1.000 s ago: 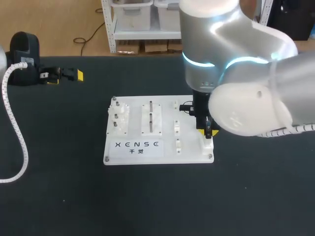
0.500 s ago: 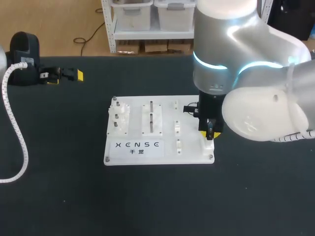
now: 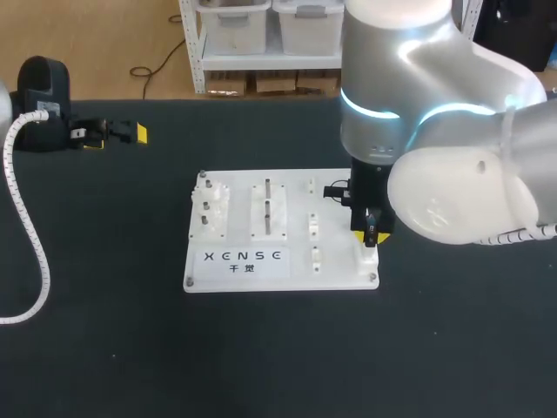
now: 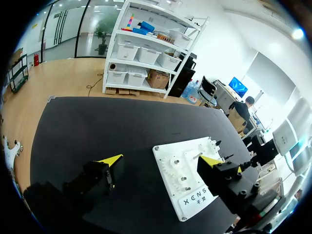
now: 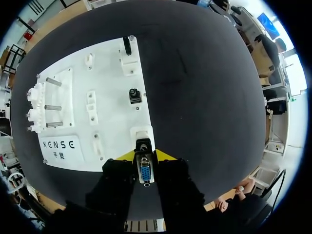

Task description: Insert the USB connector, Ethernet cable, and multi-pin plug into their matching sockets one by one.

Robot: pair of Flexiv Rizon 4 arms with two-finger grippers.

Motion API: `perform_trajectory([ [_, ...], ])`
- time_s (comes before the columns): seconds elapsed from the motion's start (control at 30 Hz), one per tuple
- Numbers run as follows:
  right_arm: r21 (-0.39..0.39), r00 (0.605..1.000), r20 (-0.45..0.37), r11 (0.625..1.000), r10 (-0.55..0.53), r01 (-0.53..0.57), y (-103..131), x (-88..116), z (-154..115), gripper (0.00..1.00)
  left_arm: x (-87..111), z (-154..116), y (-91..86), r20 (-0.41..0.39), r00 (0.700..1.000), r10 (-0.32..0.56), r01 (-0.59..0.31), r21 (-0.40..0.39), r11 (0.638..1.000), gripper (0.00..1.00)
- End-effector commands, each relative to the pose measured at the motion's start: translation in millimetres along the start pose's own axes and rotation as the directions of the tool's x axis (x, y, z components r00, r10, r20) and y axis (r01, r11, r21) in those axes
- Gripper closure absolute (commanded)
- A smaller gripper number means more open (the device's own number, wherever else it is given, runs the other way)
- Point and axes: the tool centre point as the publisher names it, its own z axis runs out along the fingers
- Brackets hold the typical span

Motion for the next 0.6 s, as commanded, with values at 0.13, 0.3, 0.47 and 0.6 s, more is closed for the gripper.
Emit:
perform_trajectory([
  [0.13, -0.013, 0.999, 0.048, 1.000, 0.004, -0.004, -8, 0, 41, 0.00, 0.0, 0, 0.0, 0.000, 1.000, 0.000, 0.000, 0.000, 1.000, 0.00],
  [0.3, -0.019, 0.997, 0.075, 1.000, 0.006, -0.005, -13, -1, 23, 0.00, 0.0, 0, 0.0, 0.000, 1.000, 0.000, 0.000, 0.000, 1.000, 0.00],
  [0.47, 0.001, 0.995, 0.101, 1.000, 0.008, -0.008, -13, -3, 12, 0.00, 0.0, 0, 0.0, 0.000, 1.000, 0.000, 0.000, 0.000, 1.000, 0.00],
  [0.6, 0.007, 0.993, 0.118, 1.000, 0.007, -0.008, -13, -5, 1, 0.00, 0.0, 0, 0.0, 0.000, 1.000, 0.000, 0.000, 0.000, 1.000, 0.00],
])
